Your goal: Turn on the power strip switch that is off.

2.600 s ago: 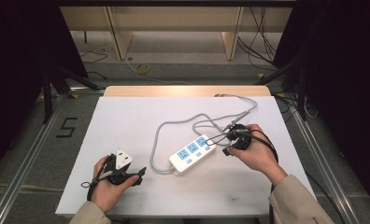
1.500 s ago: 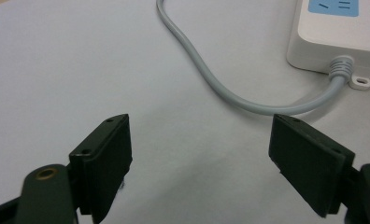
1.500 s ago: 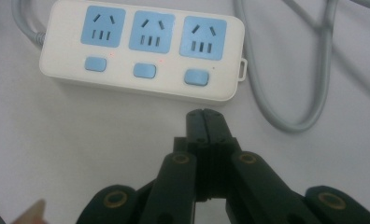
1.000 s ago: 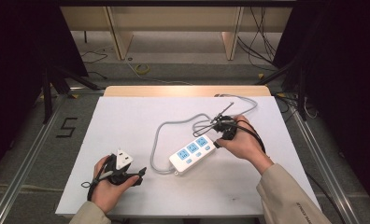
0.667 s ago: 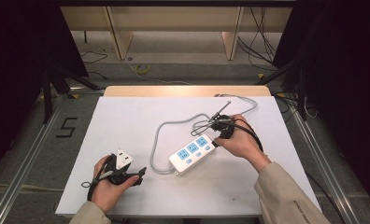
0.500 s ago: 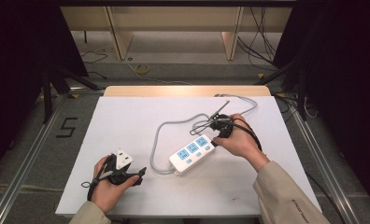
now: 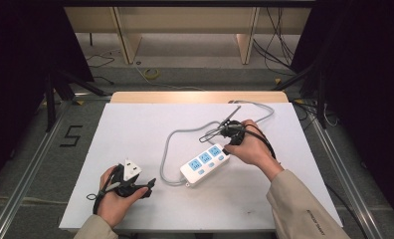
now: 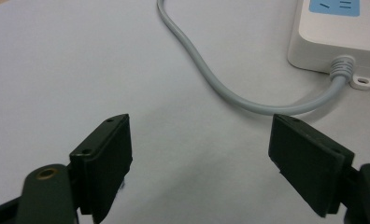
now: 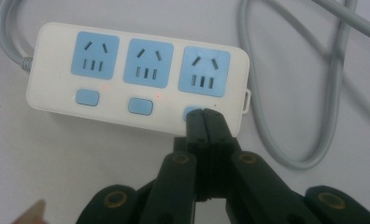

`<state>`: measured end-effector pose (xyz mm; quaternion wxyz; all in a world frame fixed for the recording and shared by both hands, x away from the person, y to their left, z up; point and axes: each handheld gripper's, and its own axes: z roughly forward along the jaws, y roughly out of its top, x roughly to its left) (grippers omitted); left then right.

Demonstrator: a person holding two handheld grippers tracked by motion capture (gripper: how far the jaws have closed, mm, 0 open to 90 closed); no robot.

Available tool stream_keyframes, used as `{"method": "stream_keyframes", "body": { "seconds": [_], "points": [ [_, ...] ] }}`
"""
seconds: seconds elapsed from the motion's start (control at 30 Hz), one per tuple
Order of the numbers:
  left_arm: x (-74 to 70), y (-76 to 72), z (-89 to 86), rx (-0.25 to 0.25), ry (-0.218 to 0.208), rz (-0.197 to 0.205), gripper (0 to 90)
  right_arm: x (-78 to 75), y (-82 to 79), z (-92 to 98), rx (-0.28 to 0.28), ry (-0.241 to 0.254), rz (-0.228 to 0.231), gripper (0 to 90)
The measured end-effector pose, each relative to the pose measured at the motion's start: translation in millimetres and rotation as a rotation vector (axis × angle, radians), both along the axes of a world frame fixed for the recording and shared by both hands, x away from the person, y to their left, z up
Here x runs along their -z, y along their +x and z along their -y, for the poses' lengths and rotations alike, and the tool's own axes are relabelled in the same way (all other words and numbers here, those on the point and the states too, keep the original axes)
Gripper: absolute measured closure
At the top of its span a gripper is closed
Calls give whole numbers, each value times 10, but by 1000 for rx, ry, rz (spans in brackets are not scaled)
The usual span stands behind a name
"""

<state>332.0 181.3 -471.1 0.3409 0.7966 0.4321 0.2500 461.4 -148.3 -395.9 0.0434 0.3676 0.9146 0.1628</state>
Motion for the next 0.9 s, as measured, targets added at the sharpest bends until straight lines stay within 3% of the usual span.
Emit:
{"method": "stream_keyframes", "body": {
  "seconds": [0.9],
  "points": [
    [0,1,-1,1,0,0,213,79,111,-64,9,-17,-19,900]
  ]
}}
